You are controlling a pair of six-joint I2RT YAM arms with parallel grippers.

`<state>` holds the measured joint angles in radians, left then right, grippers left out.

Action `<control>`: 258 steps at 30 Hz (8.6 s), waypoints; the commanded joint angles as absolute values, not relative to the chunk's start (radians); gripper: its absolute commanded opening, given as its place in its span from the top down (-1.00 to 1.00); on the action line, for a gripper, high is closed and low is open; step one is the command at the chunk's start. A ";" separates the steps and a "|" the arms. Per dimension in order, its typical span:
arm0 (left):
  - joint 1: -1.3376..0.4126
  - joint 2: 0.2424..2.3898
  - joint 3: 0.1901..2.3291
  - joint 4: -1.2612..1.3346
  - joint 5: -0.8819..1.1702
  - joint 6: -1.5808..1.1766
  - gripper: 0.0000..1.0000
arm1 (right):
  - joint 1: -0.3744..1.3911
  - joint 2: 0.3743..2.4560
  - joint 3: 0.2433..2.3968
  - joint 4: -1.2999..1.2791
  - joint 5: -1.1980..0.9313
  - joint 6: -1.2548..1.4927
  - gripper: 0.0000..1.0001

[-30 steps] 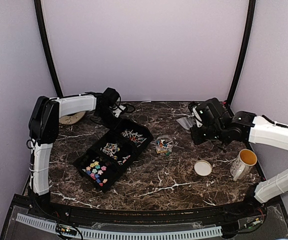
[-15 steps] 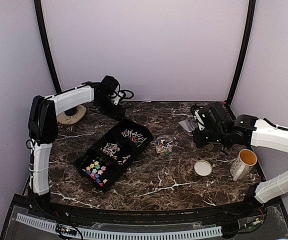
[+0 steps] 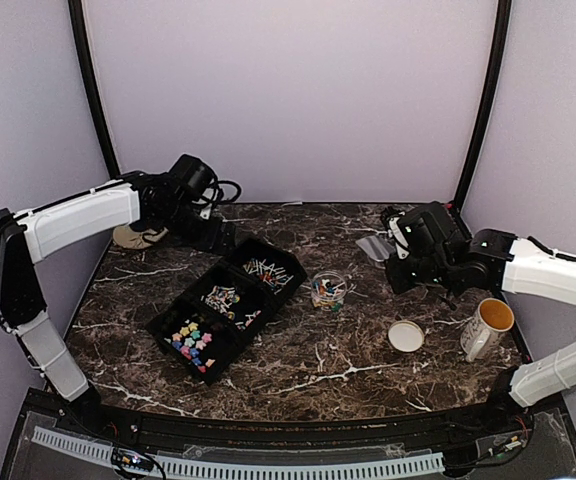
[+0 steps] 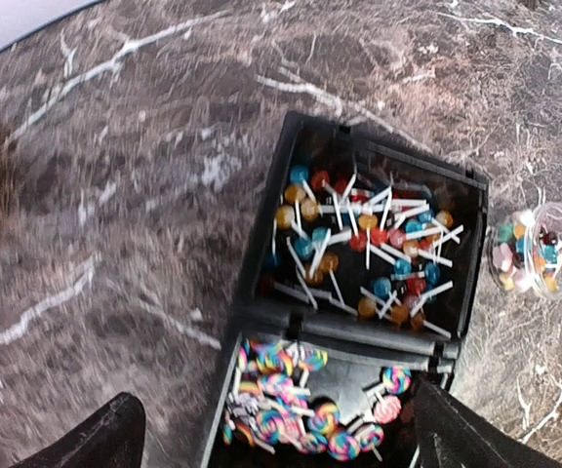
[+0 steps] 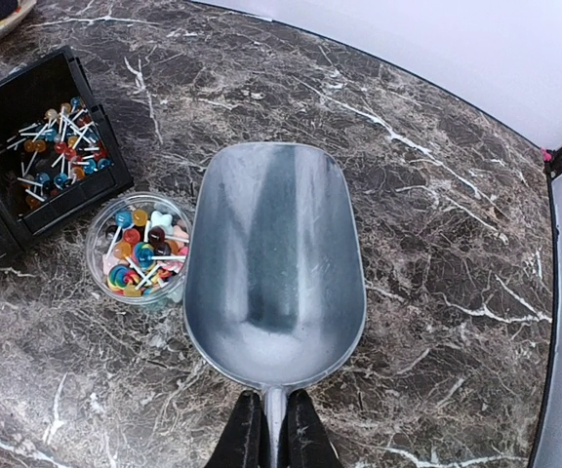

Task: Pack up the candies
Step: Place the storage box at the center of the board, then move the storage box to the corner of the board, then put down the spatula at the corner of the board, then pick up the bottle lid from the center of the board.

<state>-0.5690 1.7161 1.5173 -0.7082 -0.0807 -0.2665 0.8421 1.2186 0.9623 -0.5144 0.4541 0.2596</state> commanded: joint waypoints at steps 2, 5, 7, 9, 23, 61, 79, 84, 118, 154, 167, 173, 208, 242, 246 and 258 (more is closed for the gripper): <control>-0.655 1.573 1.363 -0.710 -0.154 -0.477 -0.98 | 0.829 1.243 0.980 -0.462 0.476 0.232 1.00; -0.693 1.526 1.329 -0.755 -0.197 -0.580 -0.98 | 0.828 1.266 0.993 -0.460 0.471 0.224 1.00; -0.722 1.501 1.317 -0.802 -0.227 -0.670 -0.98 | 0.828 1.277 0.999 -0.460 0.471 0.218 1.00; -0.748 1.490 1.313 -0.845 -0.252 -0.759 -0.98 | 0.828 1.288 1.004 -0.459 0.470 0.216 1.00; -0.827 1.528 1.259 -0.921 -0.186 -1.079 -0.96 | 0.827 1.328 1.021 -0.456 0.461 0.199 1.00; -0.732 1.734 1.247 -0.797 -0.261 -1.041 0.09 | 0.828 1.323 1.033 -0.480 0.456 0.195 1.00; -0.586 1.891 1.380 -0.745 -0.322 -0.980 0.41 | 0.827 1.324 1.035 -0.485 0.457 0.199 1.00; -0.553 1.943 1.452 -0.737 -0.322 -0.979 0.49 | 0.827 1.322 1.030 -0.486 0.460 0.202 1.00; -0.483 2.252 1.849 -0.645 -0.277 -0.921 0.27 | 0.624 1.554 1.109 -0.350 0.496 0.172 1.00; -0.505 1.694 1.437 -0.537 -0.208 -0.774 -0.86 | 0.459 1.904 1.242 -0.145 0.354 0.113 0.97; -0.586 1.548 1.215 -0.343 -0.282 -0.600 -0.98 | 0.417 1.987 1.295 -0.133 0.304 0.098 0.80; -0.609 1.531 1.199 -0.280 -0.267 -0.489 -0.98 | 0.399 2.063 1.369 -0.156 0.277 0.095 0.78; -0.638 1.288 0.960 -0.087 -0.085 -0.374 -0.98 | 0.464 1.755 1.225 -0.143 0.366 0.069 0.25; -0.637 1.268 0.985 -0.147 -0.043 -0.291 -0.98 | 0.925 1.408 0.926 -0.721 0.468 0.541 -0.37; -0.638 1.277 0.986 -0.145 -0.038 -0.297 -0.98 | 0.950 1.455 0.915 -0.733 0.458 0.562 -0.27; -0.638 1.295 0.980 -0.141 -0.027 -0.313 -0.98 | 0.985 1.561 0.894 -0.699 0.415 0.580 0.08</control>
<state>-0.6380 1.2976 0.9813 -0.1570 -0.0380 -0.3008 0.9707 1.5364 0.9138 -0.7090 0.4335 0.5632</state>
